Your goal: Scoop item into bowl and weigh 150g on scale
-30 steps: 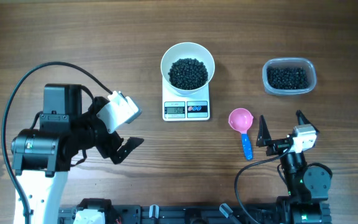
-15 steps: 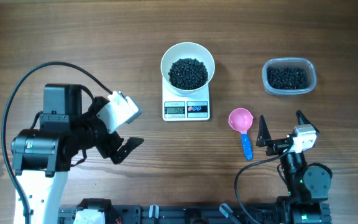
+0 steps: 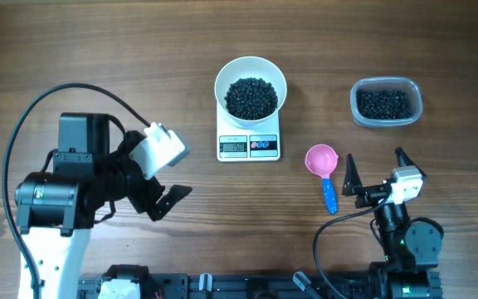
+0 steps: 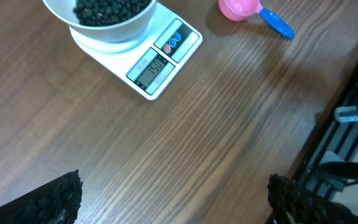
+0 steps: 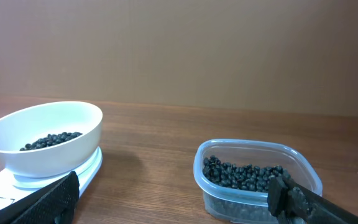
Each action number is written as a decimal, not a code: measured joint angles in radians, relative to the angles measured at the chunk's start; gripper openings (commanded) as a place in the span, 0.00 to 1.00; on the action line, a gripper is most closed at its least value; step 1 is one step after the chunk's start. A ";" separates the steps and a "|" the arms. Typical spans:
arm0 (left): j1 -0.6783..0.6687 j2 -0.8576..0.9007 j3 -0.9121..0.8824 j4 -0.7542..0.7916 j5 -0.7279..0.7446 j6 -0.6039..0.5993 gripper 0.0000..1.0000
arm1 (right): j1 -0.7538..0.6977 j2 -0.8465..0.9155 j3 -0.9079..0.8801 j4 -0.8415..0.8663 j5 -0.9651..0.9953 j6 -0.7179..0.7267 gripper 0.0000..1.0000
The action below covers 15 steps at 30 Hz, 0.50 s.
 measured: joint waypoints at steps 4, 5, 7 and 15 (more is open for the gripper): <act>0.000 0.000 0.000 -0.006 0.000 -0.013 1.00 | 0.000 0.000 0.000 0.000 0.000 0.000 1.00; 0.000 0.000 0.000 -0.006 0.000 -0.033 1.00 | 0.000 0.000 0.000 0.000 0.000 0.000 1.00; 0.000 0.000 0.000 -0.006 0.000 -0.073 1.00 | 0.000 0.000 0.000 0.000 0.000 0.000 1.00; 0.000 -0.060 0.000 -0.005 -0.001 -0.232 1.00 | 0.000 0.000 0.000 0.000 0.000 0.000 0.99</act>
